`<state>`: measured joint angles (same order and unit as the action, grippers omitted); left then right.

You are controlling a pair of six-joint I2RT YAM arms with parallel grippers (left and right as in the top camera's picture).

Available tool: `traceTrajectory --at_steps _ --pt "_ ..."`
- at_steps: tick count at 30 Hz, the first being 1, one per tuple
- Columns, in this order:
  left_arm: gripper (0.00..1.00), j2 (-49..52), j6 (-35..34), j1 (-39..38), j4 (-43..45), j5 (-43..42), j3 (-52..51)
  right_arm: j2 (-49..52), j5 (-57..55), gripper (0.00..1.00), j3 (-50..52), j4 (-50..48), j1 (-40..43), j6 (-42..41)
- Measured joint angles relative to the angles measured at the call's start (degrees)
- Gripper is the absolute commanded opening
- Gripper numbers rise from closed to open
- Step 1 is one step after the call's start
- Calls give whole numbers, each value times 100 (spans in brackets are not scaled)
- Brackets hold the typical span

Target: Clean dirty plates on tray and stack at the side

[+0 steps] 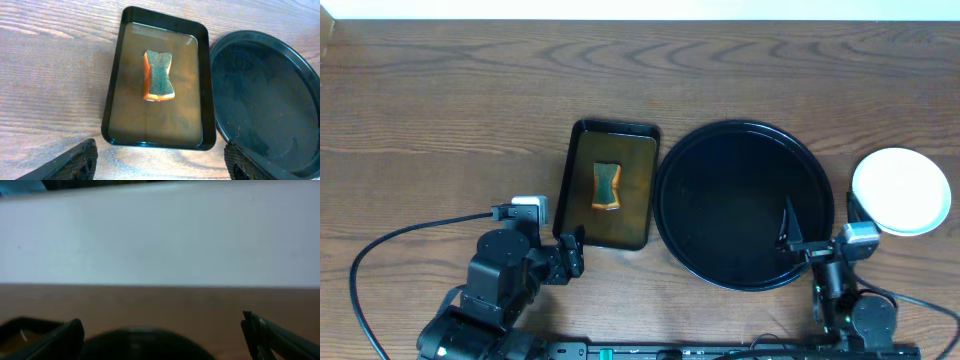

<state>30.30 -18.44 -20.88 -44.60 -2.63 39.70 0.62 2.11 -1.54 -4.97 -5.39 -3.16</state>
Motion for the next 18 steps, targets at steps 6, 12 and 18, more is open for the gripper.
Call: traceTrajectory --at_steps 6,12,18 --pt "82 0 0 0 2 0 0 2 -90 99 114 881 0 0" --pt "82 0 0 0 0 0 0 9 -109 99 114 898 0 0" --pt "82 0 0 0 0 0 0 9 -109 99 114 901 0 0"
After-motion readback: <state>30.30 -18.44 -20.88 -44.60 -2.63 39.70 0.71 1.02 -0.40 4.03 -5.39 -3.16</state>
